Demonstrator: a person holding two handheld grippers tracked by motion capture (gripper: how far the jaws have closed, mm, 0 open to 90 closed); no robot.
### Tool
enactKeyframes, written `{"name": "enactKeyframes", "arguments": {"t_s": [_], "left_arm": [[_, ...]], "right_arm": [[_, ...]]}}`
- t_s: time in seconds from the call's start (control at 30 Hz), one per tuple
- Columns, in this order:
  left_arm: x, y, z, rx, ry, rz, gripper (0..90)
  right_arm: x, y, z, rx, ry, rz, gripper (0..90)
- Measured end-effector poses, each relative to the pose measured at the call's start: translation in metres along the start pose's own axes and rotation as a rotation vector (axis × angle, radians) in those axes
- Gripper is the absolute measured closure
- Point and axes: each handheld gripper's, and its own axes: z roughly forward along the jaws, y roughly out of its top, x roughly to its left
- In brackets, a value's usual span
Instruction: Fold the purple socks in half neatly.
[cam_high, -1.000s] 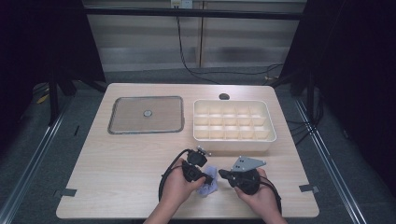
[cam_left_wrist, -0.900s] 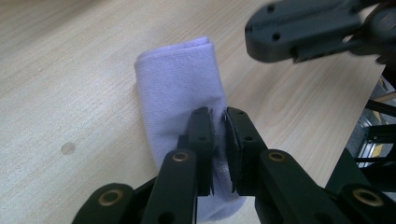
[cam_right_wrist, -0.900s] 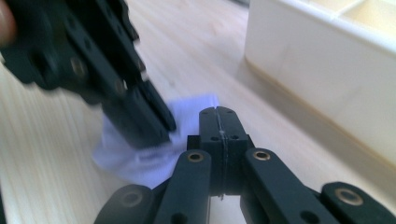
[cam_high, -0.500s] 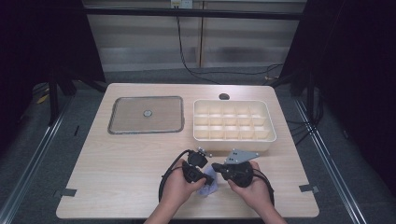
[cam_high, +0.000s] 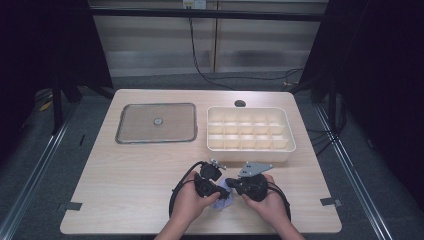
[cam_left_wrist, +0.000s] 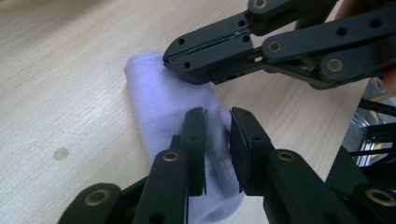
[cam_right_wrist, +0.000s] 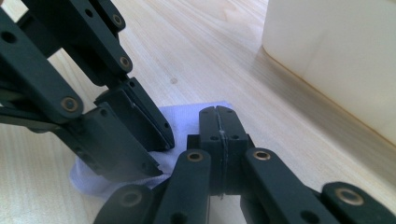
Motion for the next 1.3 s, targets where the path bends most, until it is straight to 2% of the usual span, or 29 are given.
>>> {"name": "enactKeyframes", "arguments": {"t_s": [0.23, 0.43, 0.57, 0.63, 0.73, 0.8, 0.83, 0.87, 0.93, 1.1, 1.23, 1.3], "left_arm": [[-0.002, -0.001, -0.003, -0.015, -0.027, 0.022, 66.2], [0.001, -0.001, -0.014, -0.035, -0.024, 0.009, 62.1], [0.007, -0.001, -0.021, -0.067, -0.015, -0.022, 64.5], [0.009, 0.0, -0.022, -0.078, 0.006, -0.034, 67.5], [0.01, 0.002, -0.021, -0.066, 0.035, -0.025, 71.9], [0.009, 0.003, -0.016, -0.047, 0.034, -0.02, 76.4], [0.009, 0.003, -0.013, -0.028, 0.038, -0.005, 77.1], [0.007, 0.002, -0.009, -0.022, 0.045, -0.011, 78.8], [0.008, 0.001, -0.005, -0.004, 0.046, 0.004, 82.4], [0.008, -0.001, -0.006, -0.004, 0.043, 0.009, 86.9], [0.003, -0.004, -0.01, -0.002, 0.011, -0.001, 90.0], [0.002, -0.005, -0.01, 0.011, 0.011, 0.018, 90.0]], "right_arm": [[-0.001, -0.001, 0.0, 0.001, 0.006, 0.004, 90.0], [0.0, -0.001, -0.001, 0.001, 0.001, 0.002, 90.0], [0.0, -0.001, -0.001, 0.003, -0.004, 0.0, 90.0], [0.0, -0.001, -0.001, 0.0, -0.003, -0.001, 90.0], [0.001, -0.001, -0.001, 0.0, -0.004, 0.0, 90.0], [0.001, -0.001, -0.001, 0.003, -0.007, 0.001, 90.0], [0.001, -0.001, -0.001, 0.003, -0.008, 0.002, 90.0], [0.001, -0.001, -0.001, 0.003, -0.007, 0.003, 90.0], [0.001, -0.001, -0.001, 0.003, -0.008, 0.004, 90.0], [0.0, -0.002, 0.0, -0.002, -0.003, 0.004, 90.0], [0.001, -0.002, 0.0, 0.0, 0.001, 0.003, 90.0], [0.001, -0.002, 0.0, 0.0, 0.001, 0.002, 90.0]]}}
